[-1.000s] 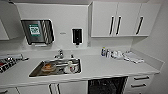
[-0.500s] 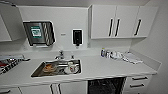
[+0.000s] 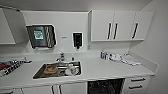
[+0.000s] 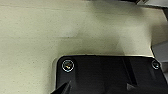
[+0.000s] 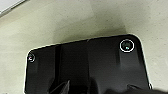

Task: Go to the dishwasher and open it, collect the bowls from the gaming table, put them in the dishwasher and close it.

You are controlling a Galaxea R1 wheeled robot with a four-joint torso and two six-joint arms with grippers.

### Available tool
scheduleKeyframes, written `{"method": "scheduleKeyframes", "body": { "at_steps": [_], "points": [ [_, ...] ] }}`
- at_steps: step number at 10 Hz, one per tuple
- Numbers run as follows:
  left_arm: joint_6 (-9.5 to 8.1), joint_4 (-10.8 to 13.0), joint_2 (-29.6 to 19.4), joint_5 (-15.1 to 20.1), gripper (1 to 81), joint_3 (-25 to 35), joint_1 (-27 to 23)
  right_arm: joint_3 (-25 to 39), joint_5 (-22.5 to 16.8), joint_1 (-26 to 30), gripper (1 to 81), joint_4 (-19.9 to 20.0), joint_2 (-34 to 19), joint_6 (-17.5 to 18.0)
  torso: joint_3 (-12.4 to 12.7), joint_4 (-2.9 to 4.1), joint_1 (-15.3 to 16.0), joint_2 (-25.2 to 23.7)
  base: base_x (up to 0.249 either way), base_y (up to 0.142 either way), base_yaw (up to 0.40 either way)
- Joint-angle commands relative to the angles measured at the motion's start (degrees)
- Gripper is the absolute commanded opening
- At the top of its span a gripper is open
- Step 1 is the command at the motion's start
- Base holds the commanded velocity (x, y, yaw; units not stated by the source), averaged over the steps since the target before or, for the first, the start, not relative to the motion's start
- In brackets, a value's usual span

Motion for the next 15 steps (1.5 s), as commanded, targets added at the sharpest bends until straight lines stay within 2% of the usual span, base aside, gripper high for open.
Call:
{"method": "scheduleKeyframes", "body": {
  "at_steps": [1,2,4,8,9,12,15],
  "points": [
    [0.31,0.35,-0.77,2.23,81.1,-0.16,-2.84,0.04,-3.66,3.52,81.1,-0.23,-0.10,-0.39,3.81,0.00,-3.56,5.53,0.000,0.000,0.000],
    [0.31,0.27,-0.69,2.15,81.1,-0.16,-2.84,0.04,-3.66,3.52,81.1,-0.23,-0.10,-0.40,1.07,0.00,-4.85,7.50,0.000,0.000,0.000],
    [0.31,0.27,-0.69,2.15,81.1,-0.16,-2.84,0.04,-3.66,3.61,81.1,-0.23,-0.02,-0.40,2.62,0.00,-7.54,11.52,0.000,0.000,0.000],
    [0.31,0.00,-0.69,2.15,81.1,-0.16,-2.75,0.04,-3.66,3.70,81.1,-0.23,0.25,-0.40,3.00,0.00,-12.59,19.37,0.000,0.000,0.000],
    [0.31,0.00,-0.69,2.15,81.1,-0.16,-2.75,0.04,-3.66,3.70,81.1,-0.23,0.34,-0.48,3.00,0.00,-10.36,15.89,0.000,0.000,0.000],
    [0.31,0.00,-0.77,2.15,81.1,-0.16,-2.75,0.04,-3.66,3.61,81.1,-0.23,0.43,-0.48,3.00,0.00,-12.55,19.21,0.000,0.000,0.000],
    [0.31,0.00,-0.69,2.15,81.1,-0.16,-2.75,0.04,-3.66,3.61,81.1,-1.03,0.43,-0.40,7.01,0.00,-12.70,19.38,0.000,0.000,0.000]
  ]
}}
